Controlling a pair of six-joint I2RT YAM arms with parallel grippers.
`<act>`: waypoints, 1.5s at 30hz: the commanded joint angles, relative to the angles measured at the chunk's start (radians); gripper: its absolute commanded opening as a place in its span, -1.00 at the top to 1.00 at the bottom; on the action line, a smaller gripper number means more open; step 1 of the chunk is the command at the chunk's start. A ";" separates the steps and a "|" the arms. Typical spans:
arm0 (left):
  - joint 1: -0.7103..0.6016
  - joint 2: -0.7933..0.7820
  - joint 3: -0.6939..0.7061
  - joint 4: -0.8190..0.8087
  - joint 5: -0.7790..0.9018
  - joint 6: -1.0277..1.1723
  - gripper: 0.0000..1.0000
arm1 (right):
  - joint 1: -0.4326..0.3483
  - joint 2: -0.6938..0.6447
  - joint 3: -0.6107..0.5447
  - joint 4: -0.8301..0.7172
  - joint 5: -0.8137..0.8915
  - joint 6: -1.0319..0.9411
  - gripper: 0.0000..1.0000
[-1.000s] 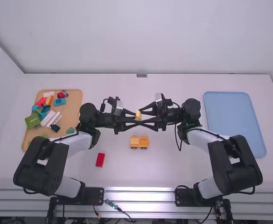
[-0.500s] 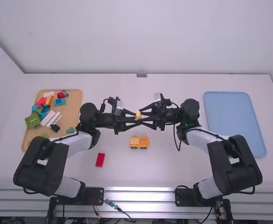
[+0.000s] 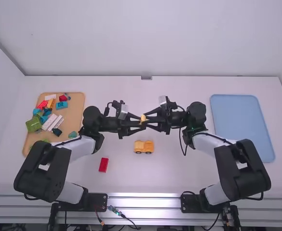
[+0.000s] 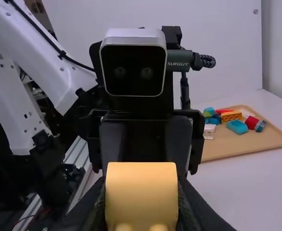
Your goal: Assemble lego blocks to make yellow taxi
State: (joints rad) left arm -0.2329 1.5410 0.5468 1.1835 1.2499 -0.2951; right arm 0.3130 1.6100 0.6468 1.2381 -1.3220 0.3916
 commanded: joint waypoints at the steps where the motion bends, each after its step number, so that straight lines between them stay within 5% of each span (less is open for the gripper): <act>1: -0.005 0.004 -0.002 0.003 -0.011 0.004 0.97 | 0.008 0.004 0.027 0.004 -0.023 0.001 0.60; 4: -0.001 0.004 -0.002 0.003 -0.011 0.004 0.96 | 0.010 0.004 0.027 0.004 -0.020 0.001 0.72; 7: -0.001 0.004 -0.002 0.003 -0.013 0.004 0.49 | 0.006 0.004 0.027 0.004 -0.023 0.001 0.79; 11: 0.000 0.004 -0.002 0.003 -0.013 0.004 -0.98 | 0.009 0.004 0.027 0.004 -0.023 0.002 0.83; 21: -0.002 0.004 -0.002 -0.015 0.017 0.059 -0.98 | -0.065 0.004 0.050 -0.001 -0.089 0.011 1.00; 31: 0.078 0.004 -0.002 -0.095 0.013 0.061 -0.98 | -0.160 0.004 0.147 -0.275 -0.116 -0.075 1.00; 35: 0.130 0.004 -0.002 -0.143 0.010 0.108 -0.97 | -0.200 0.004 0.179 -0.473 0.021 -0.196 1.00; 40: 0.182 0.004 0.018 -0.303 -0.038 0.194 -0.98 | -0.224 0.003 0.315 -1.053 0.367 -0.490 1.00; 45: 0.193 0.004 0.089 -0.531 -0.117 0.295 -0.98 | -0.146 0.003 0.494 -1.624 0.745 -0.711 1.00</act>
State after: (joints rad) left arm -0.0456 1.5410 0.5838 0.6754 1.1801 -0.0795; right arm 0.1268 1.6119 1.0702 -0.3374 -0.8268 -0.1471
